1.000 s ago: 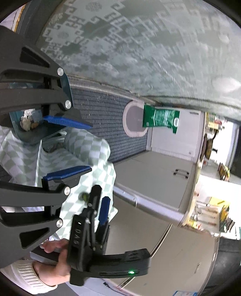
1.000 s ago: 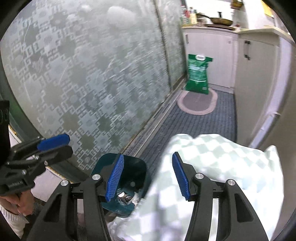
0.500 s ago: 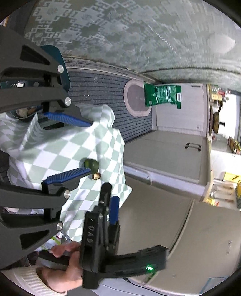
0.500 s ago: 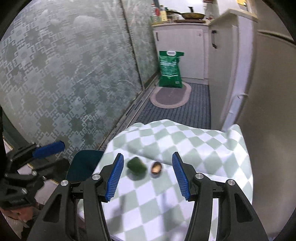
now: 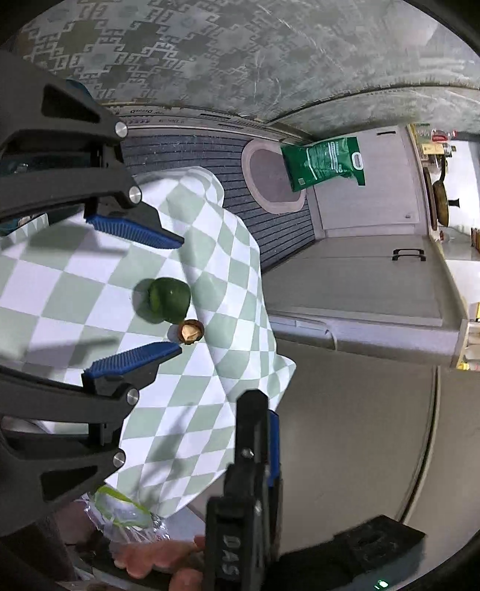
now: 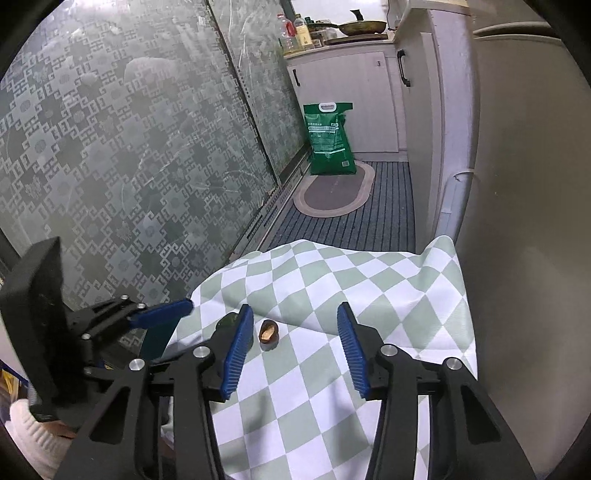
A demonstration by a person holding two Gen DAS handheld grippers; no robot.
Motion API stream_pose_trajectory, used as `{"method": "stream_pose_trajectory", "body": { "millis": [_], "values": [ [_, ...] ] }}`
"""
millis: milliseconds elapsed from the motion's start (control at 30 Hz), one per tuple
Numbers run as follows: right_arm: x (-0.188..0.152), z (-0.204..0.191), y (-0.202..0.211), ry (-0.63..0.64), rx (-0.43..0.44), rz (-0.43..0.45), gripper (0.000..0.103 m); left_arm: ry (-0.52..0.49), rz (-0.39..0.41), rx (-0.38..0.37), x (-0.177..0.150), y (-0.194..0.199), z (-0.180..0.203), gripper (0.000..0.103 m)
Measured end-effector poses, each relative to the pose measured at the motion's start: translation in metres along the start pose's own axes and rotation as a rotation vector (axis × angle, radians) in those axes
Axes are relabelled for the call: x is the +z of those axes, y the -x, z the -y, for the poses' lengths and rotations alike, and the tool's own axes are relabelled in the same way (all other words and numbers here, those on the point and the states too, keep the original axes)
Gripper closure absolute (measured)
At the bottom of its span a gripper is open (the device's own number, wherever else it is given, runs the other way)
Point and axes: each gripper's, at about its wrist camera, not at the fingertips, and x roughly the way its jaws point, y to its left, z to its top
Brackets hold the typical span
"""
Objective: Collect trash
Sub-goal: 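Move left tool to the green fruit while right tool nears the other walnut shell, then grasp the green fruit with left tool while right tool grasps the walnut shell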
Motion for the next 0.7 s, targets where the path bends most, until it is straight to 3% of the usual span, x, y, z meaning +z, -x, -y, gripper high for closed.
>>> {"method": "stream_pose_trajectory", "body": {
  "millis": [200,267,333,700],
  "values": [
    [-0.002,0.004,0.004,0.0,0.004,-0.006,0.06,0.007,-0.046,0.0,-0.001,-0.02,0.004,0.051],
    [-0.005,0.005,0.006,0.003,0.005,-0.004,0.06,0.016,-0.06,-0.016,-0.004,-0.024,0.003,0.056],
    [-0.007,0.004,0.009,0.008,0.007,-0.002,0.06,0.012,-0.068,-0.004,-0.005,-0.027,0.004,0.069],
    [-0.011,-0.009,0.001,0.048,-0.017,-0.013,0.06,0.036,-0.058,-0.017,-0.006,-0.014,0.003,0.073]
  ]
}}
